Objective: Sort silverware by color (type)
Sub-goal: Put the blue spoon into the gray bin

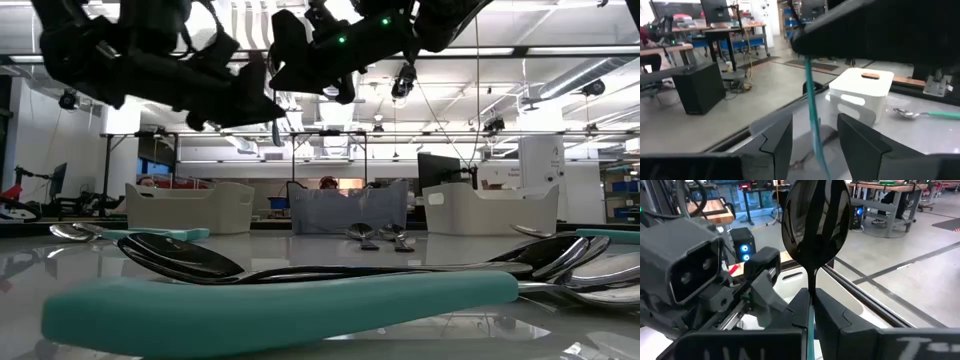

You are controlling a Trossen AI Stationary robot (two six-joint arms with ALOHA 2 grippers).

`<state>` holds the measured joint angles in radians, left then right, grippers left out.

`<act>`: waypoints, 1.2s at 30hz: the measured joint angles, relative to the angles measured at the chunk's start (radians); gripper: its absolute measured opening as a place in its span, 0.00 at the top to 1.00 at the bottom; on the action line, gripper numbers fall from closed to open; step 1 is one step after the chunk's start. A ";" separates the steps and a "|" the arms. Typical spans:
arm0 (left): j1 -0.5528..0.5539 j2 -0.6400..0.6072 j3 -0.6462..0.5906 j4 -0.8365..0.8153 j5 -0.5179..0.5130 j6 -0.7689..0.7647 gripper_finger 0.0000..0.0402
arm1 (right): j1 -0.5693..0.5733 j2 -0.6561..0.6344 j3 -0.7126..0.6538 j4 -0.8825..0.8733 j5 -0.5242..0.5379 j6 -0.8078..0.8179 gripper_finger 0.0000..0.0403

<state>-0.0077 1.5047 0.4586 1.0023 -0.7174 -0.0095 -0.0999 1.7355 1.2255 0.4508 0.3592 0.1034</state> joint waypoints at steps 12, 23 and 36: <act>-0.002 0.044 0.028 0.002 -0.070 -0.010 0.77 | 0.004 -0.003 0.000 -0.011 0.000 -0.003 0.98; -0.002 0.022 0.025 0.004 -0.068 -0.015 0.99 | 0.004 -0.004 0.000 -0.006 0.003 -0.003 0.98; -0.002 0.022 0.023 -0.002 -0.066 -0.052 1.00 | 0.004 -0.025 0.000 -0.047 -0.003 -0.011 0.86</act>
<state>-0.0101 1.5265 0.4819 1.0008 -0.7837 -0.0615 -0.0959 1.7101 1.2255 0.4043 0.3557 0.0925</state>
